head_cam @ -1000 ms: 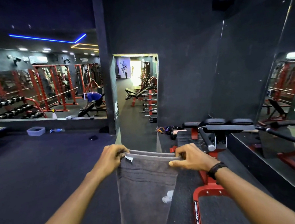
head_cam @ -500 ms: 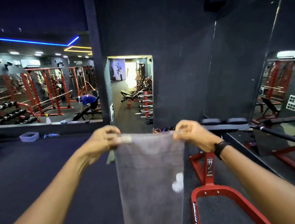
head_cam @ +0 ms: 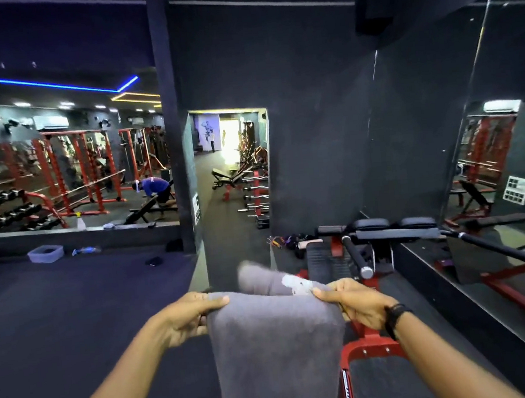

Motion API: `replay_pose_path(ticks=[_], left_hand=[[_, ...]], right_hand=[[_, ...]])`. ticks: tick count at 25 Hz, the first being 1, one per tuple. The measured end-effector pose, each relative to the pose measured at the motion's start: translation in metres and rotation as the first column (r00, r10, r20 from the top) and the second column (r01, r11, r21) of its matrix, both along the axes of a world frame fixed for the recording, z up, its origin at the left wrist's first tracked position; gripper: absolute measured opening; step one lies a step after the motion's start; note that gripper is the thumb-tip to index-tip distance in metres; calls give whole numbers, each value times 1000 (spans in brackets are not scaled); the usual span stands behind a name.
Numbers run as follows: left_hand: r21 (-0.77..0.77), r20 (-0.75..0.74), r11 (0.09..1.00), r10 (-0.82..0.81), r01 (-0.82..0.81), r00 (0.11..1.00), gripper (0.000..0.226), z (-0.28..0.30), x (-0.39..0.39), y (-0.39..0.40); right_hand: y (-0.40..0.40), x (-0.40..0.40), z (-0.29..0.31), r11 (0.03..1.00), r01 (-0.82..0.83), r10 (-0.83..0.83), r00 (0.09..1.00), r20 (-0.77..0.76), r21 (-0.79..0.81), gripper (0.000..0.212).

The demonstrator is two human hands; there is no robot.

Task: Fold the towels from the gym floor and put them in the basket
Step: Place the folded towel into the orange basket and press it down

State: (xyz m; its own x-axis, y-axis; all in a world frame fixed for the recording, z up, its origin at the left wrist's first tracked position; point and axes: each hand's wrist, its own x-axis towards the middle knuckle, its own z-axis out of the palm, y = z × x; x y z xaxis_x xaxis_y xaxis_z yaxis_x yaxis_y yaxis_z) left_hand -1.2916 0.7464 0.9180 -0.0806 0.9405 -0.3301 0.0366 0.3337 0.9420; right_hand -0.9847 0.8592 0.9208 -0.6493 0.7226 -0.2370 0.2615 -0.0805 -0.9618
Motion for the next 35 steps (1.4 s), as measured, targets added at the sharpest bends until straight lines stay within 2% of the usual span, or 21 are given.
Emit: replay_pose_path(ticks=[1,3,4,5,6,7,8,9,11,13,15,16,17,18,20,23,28,30,32,34,35], left_hand=[[18,23,999,47,-48,999,28,4,3,5],[175,191,975,102,-136,976,42,23,3,16],[264,277,953,74,-150,958,52,32,0,19],[319,251,943,12,-94,968,62,38,-4,21],[277,100,961,-53,24,994,70,41,-5,17],[159,-77,979,-114,125,991,75,34,-5,12],[51,-205,986,-147,160,968,74,23,-6,6],[8,-228,989,-140,145,964,70,8,-8,3],[26,-97,1000,-1,3,995,46,-2,-5,0],[44,4,987,152,-152,988,29,2,0,4],[107,135,972,193,-207,972,26,14,3,10],[155,182,968,168,-197,969,26,20,3,13],[196,166,966,138,-170,976,26,26,3,15],[222,82,963,135,-150,987,22,33,2,18],[257,-80,942,243,-215,967,10,45,1,20],[347,-19,873,373,-344,928,12,55,1,25],[407,37,819,427,-404,903,13,68,3,25],[431,85,781,463,-452,882,19,76,3,24],[459,138,780,411,-426,901,36,83,-1,20],[482,86,817,316,-317,945,63,86,-8,17],[486,25,835,281,-258,959,69,86,-9,16]], right_hand=[[1,-4,7,1000,21,-21,1000,-7,-13,22],[11,-8,25,996,62,-73,982,-174,-69,28],[18,-7,36,996,40,-60,962,-268,-79,28],[21,-6,47,998,-5,-11,964,-267,-60,28],[20,-4,50,997,-70,67,987,-148,-16,29],[17,-2,45,993,-120,119,992,35,12,35],[20,1,31,990,-140,134,979,156,30,38],[21,1,15,995,-99,94,980,176,18,33],[17,-6,-2,998,50,-48,998,43,-39,17],[16,-13,-1,979,190,-194,979,-60,-73,17],[19,-17,7,968,229,-245,948,-201,-98,16],[22,-18,12,975,197,-216,942,-258,-99,17],[23,-18,18,987,149,-160,956,-248,-62,20],[24,-19,23,994,105,-103,980,-172,6,24],[23,-20,30,985,140,-131,987,-89,101,21],[27,-25,42,954,279,-248,941,-228,112,19],[24,-29,59,951,291,-241,911,-336,107,8],[20,-28,67,973,213,-161,899,-407,86,27],[18,-27,72,977,182,-120,902,-416,112,52],[18,-28,72,940,288,-203,902,-381,182,64],[19,-29,72,915,346,-251,889,-382,205,66]])
